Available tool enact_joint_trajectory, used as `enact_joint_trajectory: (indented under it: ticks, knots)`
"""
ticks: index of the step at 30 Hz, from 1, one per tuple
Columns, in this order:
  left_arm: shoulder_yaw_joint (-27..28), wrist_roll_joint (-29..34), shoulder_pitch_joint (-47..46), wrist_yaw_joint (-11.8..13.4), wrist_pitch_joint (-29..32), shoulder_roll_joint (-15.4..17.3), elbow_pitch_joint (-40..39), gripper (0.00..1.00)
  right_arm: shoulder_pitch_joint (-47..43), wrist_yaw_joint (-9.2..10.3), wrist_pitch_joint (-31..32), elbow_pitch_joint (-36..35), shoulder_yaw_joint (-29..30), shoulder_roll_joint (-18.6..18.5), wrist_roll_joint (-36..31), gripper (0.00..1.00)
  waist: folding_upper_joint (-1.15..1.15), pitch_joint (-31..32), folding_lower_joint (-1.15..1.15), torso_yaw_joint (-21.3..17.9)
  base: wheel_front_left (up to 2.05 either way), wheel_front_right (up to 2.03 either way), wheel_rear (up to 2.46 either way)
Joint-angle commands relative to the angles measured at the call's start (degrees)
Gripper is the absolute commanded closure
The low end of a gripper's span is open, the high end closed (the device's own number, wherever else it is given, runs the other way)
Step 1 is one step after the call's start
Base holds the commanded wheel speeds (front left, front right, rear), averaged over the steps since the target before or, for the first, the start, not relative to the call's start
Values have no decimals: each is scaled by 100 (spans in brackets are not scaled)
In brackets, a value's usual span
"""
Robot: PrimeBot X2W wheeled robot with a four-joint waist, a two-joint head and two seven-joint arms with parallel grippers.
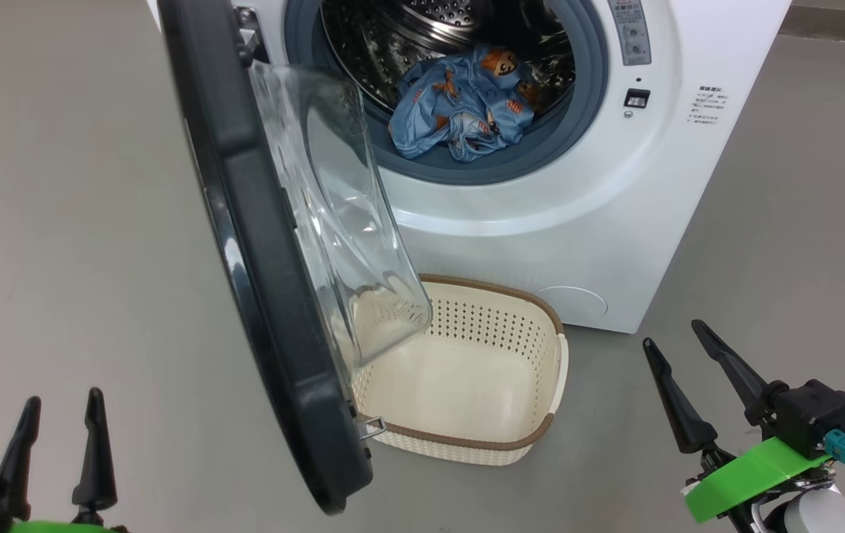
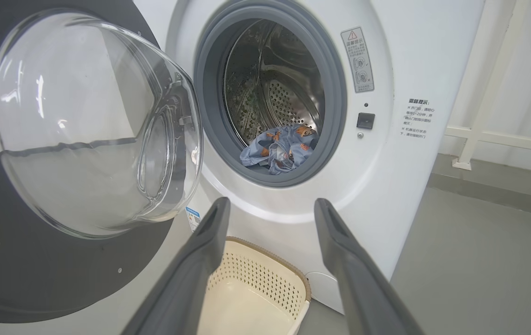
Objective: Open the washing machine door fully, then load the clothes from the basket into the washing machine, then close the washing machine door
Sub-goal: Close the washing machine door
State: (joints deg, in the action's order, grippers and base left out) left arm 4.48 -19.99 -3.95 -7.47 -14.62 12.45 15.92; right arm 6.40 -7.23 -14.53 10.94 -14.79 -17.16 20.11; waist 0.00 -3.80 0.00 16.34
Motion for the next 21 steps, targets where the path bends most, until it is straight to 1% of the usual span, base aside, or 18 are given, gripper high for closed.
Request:
enact_joint_trajectory:
  ticks: [1, 5, 12, 21]
  knots:
    - [262, 88, -45, -2, -38, 112, -188, 0, -1, -25, -47, -123, -89, -54, -70, 7, 0, 8, 0, -17, 0, 0, 0]
    - [322, 172, 60, -2, -38, 51, -243, 0, -14, -25, -47, -129, -92, -43, -72, 7, 0, 26, 0, -68, 0, 0, 0]
    - [364, 259, 191, -2, -38, 40, -339, 0, -93, -25, -47, -166, -10, 0, -99, 7, 0, 36, 0, -214, 0, 0, 0]
    - [219, 276, 239, -2, -38, 68, -407, 0, -224, -25, -47, -196, 125, 35, -117, 7, 0, 30, 0, -373, 0, 0, 0]
